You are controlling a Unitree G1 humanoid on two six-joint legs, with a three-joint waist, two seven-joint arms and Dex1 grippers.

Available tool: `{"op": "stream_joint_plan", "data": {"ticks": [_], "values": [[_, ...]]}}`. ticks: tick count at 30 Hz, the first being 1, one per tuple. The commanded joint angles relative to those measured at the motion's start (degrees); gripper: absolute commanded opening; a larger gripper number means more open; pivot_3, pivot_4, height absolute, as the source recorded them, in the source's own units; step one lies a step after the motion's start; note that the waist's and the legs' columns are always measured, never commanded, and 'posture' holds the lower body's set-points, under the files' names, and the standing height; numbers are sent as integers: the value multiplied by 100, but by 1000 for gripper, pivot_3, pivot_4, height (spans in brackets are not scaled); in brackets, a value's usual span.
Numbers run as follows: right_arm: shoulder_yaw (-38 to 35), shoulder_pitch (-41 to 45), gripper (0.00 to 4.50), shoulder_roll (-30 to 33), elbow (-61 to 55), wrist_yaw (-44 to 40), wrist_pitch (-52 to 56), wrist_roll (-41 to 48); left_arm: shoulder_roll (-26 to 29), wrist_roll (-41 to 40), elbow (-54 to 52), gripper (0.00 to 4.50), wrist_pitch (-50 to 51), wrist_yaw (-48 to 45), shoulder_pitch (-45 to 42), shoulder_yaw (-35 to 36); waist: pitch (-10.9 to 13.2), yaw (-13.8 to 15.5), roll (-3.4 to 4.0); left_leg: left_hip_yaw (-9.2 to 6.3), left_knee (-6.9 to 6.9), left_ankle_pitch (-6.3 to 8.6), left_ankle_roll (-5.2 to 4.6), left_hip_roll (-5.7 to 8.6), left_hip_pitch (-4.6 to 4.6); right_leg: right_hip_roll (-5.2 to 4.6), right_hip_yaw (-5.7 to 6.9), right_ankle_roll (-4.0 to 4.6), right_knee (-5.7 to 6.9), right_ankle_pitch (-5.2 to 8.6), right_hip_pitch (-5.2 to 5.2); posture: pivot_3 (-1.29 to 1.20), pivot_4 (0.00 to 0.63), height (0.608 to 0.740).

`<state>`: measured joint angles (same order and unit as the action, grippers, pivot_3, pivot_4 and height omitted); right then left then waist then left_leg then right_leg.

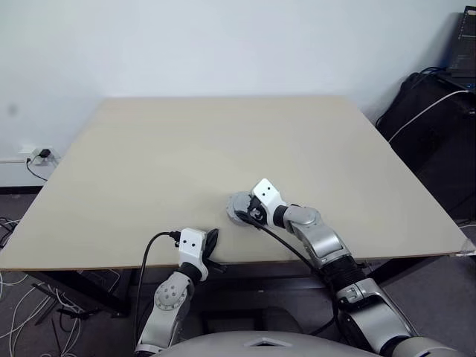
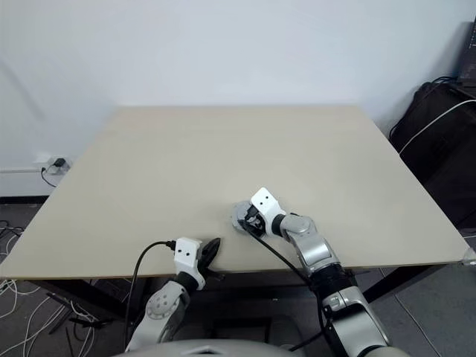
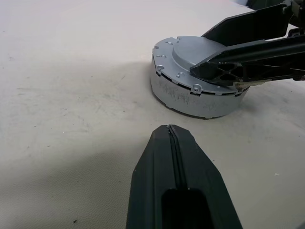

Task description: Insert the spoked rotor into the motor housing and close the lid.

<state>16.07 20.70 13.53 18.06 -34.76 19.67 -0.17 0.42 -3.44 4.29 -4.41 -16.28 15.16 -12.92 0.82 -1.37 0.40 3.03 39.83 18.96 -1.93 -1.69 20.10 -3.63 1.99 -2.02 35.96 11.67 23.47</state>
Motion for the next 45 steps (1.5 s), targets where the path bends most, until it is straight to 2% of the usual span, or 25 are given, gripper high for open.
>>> {"op": "stream_joint_plan", "data": {"ticks": [1,8,19,27,36,45], "values": [[-89,52,3278,8,41,-22,365,45,-26,-5,-102,0,-148,2,-34,-31,0,0,0,0,0,0,0,0,0,0,0,0,0,0,0,0,0,740],[-52,107,3278,16,50,-56,767,81,-24,10,-171,0,-103,15,-16,-52,-8,5,7,0,0,0,0,0,-3,0,0,0,0,0,-2,0,0,740],[144,32,3278,163,112,-75,144,-124,1,13,-234,0,-38,0,-19,-59,-12,4,12,0,0,0,0,0,-6,0,-1,-13,0,8,-5,0,0,740],[-341,108,3278,-157,62,159,1273,355,7,13,-220,0,-50,0,-14,-54,-13,4,11,0,-1,0,0,-2,-6,0,0,-12,0,8,-4,0,0,740],[104,74,3278,100,88,55,516,-61,-6,24,-231,0,-63,34,3,-49,-14,8,13,-1,-1,1,-1,-1,-24,-4,2,-13,-2,10,1,0,0,740],[127,52,3278,104,258,235,62,-231,-2,21,-285,0,-29,34,17,-57,-12,3,9,1,-5,1,-1,0,-13,-3,0,-12,-2,10,-5,0,0,740]]}}
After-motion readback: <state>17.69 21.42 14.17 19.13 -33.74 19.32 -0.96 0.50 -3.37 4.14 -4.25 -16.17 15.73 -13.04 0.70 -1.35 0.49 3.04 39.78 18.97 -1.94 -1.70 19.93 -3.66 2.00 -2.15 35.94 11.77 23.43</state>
